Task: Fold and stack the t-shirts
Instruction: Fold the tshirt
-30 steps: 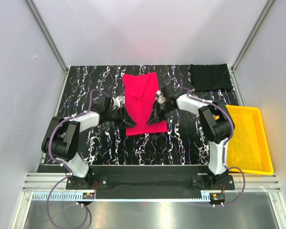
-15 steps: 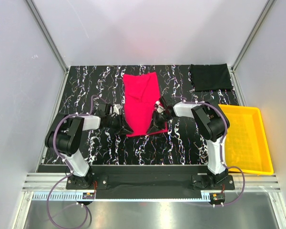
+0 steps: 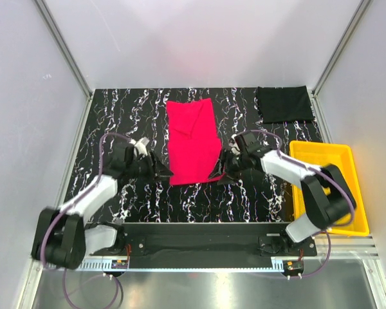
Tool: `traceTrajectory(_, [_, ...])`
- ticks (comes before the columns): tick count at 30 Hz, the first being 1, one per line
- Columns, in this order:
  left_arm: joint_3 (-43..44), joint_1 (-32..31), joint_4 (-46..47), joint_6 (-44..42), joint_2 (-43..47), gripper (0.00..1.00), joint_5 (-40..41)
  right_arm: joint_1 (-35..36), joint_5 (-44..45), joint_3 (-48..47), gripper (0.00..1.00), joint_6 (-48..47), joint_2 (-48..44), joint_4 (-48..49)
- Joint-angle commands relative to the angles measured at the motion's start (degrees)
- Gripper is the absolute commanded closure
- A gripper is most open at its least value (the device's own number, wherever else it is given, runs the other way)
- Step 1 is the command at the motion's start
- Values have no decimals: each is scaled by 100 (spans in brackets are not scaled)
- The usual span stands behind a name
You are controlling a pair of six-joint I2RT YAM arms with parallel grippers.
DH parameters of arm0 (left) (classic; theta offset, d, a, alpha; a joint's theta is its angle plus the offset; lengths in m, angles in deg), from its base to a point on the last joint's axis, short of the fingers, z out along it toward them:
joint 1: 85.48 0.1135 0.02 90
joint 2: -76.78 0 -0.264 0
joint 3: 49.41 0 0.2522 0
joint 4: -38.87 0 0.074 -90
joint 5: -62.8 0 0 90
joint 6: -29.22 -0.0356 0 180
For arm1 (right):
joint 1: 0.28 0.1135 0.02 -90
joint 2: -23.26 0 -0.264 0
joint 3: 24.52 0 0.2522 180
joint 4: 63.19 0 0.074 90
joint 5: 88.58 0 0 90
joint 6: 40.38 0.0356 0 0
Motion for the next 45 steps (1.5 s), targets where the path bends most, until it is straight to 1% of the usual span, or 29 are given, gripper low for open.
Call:
traceTrajectory(1, [-560,-1,277,851,746,47,380,-129,1161,385,39,513,-713,87])
traceTrajectory(2, [-718,7,453,1349,905,42,460,-164,1348,482,37,653,-863,122])
traceTrajectory(3, [-1067,-1,890,1642,1176,40,530,-190,1446,605,35,1011,-1125,374])
traceTrajectory(4, [-1228,7,1164,2193,1196,38,601,-286,1604,876,35,1206,-1232,551])
traceTrajectory(5, [-1342,-10,1385,2459,1127,35,653,-322,1675,1035,34,1417,-1321,727])
traceTrajectory(6, [-1604,-10,1883,2723,1083,35,750,-348,1754,1168,34,1863,-1435,1042])
traceTrajectory(7, [-1746,-54,2201,3222,1082,35,986,-357,1859,1352,34,2032,-1453,1149])
traceTrajectory(8, [-1983,-80,2509,3444,1065,38,1118,-357,1895,1414,34,2269,-1436,1324])
traceTrajectory(10, [-2099,-168,2818,3988,951,39,1583,-357,2140,1624,34,2490,-1436,1466])
traceTrajectory(11, [-2151,-221,2959,4130,907,41,1725,-357,2254,1722,34,2752,-1479,1684])
traceTrajectory(13, [-2222,-423,3109,4394,836,44,2225,-357,2561,2204,37,3061,-1567,2211])
traceTrajectory(14, [-2266,-476,3101,4483,792,45,2384,-357,2650,2380,38,3402,-1646,2710])
traceTrajectory(15, [-2318,-589,3170,4579,749,46,2533,-357,2738,2765,39,3536,-1673,3054])
traceTrajectory(17, [-2598,-678,3450,5018,520,47,2850,-340,3028,3013,39,3851,-1656,3591])
traceTrajectory(18, [-2696,-774,3931,5167,424,48,2982,-340,3064,3093,39,3897,-1595,3690])
traceTrajectory(19, [-2758,-810,4101,5378,127,49,2992,-340,3056,3076,39,3906,-1516,3725])
traceTrajectory(23, [-2767,-950,4410,5555,-446,52,2939,-252,2906,2918,39,3958,-962,3831])
traceTrajectory(28, [-2811,-1004,4498,5802,-632,53,3106,-147,2924,2944,41,4345,-733,3902])
traceTrajectory(32, [-2601,-1021,4051,5723,-571,53,3141,3,3178,2935,41,4565,-1004,3410])
traceTrajectory(34, [-2574,-1039,3805,5775,-518,53,3202,-6,3257,2944,42,4618,-1023,3339])
traceTrajectory(38, [-2364,-1056,3191,5749,-535,54,3194,3,3205,2874,42,4618,-813,3339])
traceTrajectory(41, [-2214,-1065,2829,5696,-579,54,3220,21,3161,2918,43,4741,-610,3523])
traceTrajectory(45, [-2143,-1083,2600,5731,-614,53,3159,47,3064,2822,44,4724,-486,3568])
